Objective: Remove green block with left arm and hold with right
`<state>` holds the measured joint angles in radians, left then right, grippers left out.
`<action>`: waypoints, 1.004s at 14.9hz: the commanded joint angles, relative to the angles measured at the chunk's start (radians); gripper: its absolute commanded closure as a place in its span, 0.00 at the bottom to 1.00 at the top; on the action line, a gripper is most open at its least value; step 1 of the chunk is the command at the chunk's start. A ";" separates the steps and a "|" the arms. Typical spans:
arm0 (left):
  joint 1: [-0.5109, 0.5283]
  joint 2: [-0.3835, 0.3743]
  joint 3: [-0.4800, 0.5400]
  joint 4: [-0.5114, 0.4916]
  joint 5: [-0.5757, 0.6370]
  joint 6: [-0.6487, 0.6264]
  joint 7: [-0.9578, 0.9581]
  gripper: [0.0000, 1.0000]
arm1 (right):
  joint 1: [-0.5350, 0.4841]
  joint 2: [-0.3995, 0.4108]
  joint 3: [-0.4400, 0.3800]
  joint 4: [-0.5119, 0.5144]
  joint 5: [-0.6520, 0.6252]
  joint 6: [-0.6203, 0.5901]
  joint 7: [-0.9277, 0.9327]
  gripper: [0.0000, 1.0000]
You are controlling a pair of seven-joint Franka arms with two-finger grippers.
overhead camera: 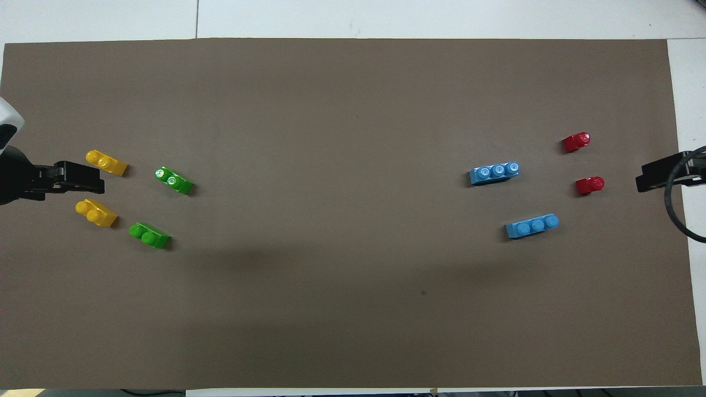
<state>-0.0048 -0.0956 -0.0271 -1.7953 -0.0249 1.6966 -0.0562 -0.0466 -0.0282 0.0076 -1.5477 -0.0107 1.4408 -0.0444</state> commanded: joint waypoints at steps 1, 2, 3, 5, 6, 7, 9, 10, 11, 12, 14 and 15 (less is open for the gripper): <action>-0.003 -0.012 0.004 0.007 -0.009 -0.018 0.012 0.00 | -0.010 -0.032 0.003 -0.046 -0.020 0.061 0.018 0.00; -0.003 -0.012 0.004 0.007 -0.009 -0.020 0.012 0.00 | -0.010 -0.032 0.003 -0.046 -0.020 0.066 0.020 0.00; -0.003 -0.012 0.004 0.007 -0.009 -0.017 0.012 0.00 | -0.009 -0.032 0.003 -0.046 -0.020 0.067 0.020 0.00; -0.003 -0.012 0.004 0.007 -0.009 -0.015 0.012 0.00 | -0.009 -0.032 0.003 -0.046 -0.020 0.076 0.023 0.00; -0.003 -0.012 0.004 0.007 -0.009 -0.017 0.010 0.00 | -0.009 -0.032 0.003 -0.046 -0.020 0.078 0.027 0.00; -0.003 -0.012 0.004 0.007 -0.009 -0.014 0.010 0.00 | -0.009 -0.032 0.005 -0.046 -0.018 0.076 0.031 0.00; -0.003 -0.012 0.003 0.008 -0.009 -0.014 0.009 0.00 | -0.010 -0.032 0.005 -0.046 -0.017 0.076 0.037 0.00; -0.004 -0.012 0.003 0.008 -0.009 -0.012 0.006 0.00 | -0.010 -0.032 0.005 -0.046 -0.017 0.076 0.043 0.00; -0.006 -0.012 0.003 0.008 -0.009 -0.012 0.004 0.00 | -0.009 -0.032 0.005 -0.046 -0.017 0.076 0.046 0.00; -0.006 -0.012 0.003 0.008 -0.009 -0.012 0.004 0.00 | -0.010 -0.032 0.005 -0.046 -0.017 0.076 0.049 0.00; -0.001 -0.012 0.003 0.007 -0.009 -0.015 0.006 0.00 | -0.009 -0.032 0.005 -0.046 -0.017 0.076 0.052 0.00; 0.002 -0.012 0.003 0.007 -0.009 -0.014 0.007 0.00 | -0.010 -0.032 0.003 -0.046 -0.017 0.075 0.052 0.00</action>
<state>-0.0049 -0.0957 -0.0286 -1.7943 -0.0249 1.6966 -0.0562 -0.0482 -0.0292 0.0036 -1.5545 -0.0107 1.4927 -0.0110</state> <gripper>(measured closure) 0.000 0.000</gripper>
